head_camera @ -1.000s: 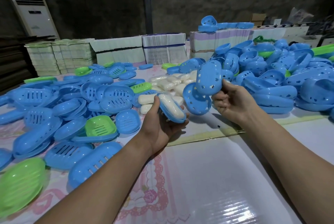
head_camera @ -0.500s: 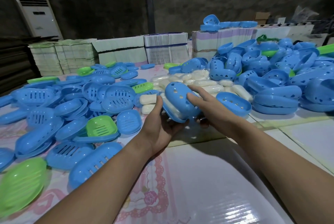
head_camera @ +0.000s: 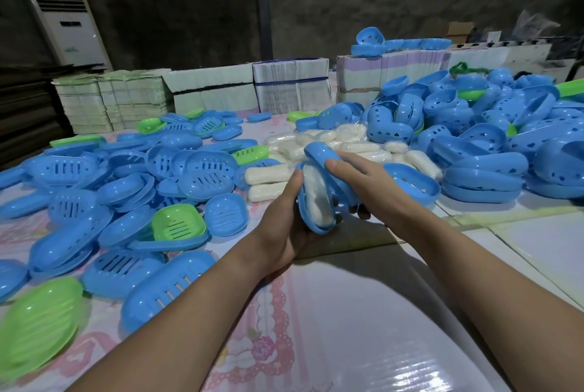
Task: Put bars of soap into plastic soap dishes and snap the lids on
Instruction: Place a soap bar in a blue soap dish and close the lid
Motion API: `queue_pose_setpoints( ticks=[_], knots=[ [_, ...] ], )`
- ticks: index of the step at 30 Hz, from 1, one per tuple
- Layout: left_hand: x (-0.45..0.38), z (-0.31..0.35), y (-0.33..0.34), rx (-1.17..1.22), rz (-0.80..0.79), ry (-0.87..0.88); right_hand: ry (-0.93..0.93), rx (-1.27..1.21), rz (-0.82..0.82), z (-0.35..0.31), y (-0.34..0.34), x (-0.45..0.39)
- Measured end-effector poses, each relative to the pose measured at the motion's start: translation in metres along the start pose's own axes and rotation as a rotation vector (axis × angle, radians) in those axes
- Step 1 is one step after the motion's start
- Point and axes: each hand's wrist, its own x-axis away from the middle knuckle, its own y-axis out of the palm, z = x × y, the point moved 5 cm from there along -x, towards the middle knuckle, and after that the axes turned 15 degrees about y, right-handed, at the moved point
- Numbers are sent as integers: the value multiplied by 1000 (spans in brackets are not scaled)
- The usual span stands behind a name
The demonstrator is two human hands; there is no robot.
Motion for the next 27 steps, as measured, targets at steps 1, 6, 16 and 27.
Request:
queue_pose_setpoints(
  ticks=[1, 6, 16, 27],
  knots=[
    [0, 0, 1, -10, -10, -3, -1, 25, 8, 0, 2, 0],
    [-5, -1, 2, -77, 4, 17, 13, 104, 45, 3, 7, -1],
    [-7, 4, 7, -353, 147, 133, 137, 246, -34, 11, 15, 0],
    [-12, -2, 2, -313, 279, 133, 93, 227, -24, 7, 24, 7]
  ],
)
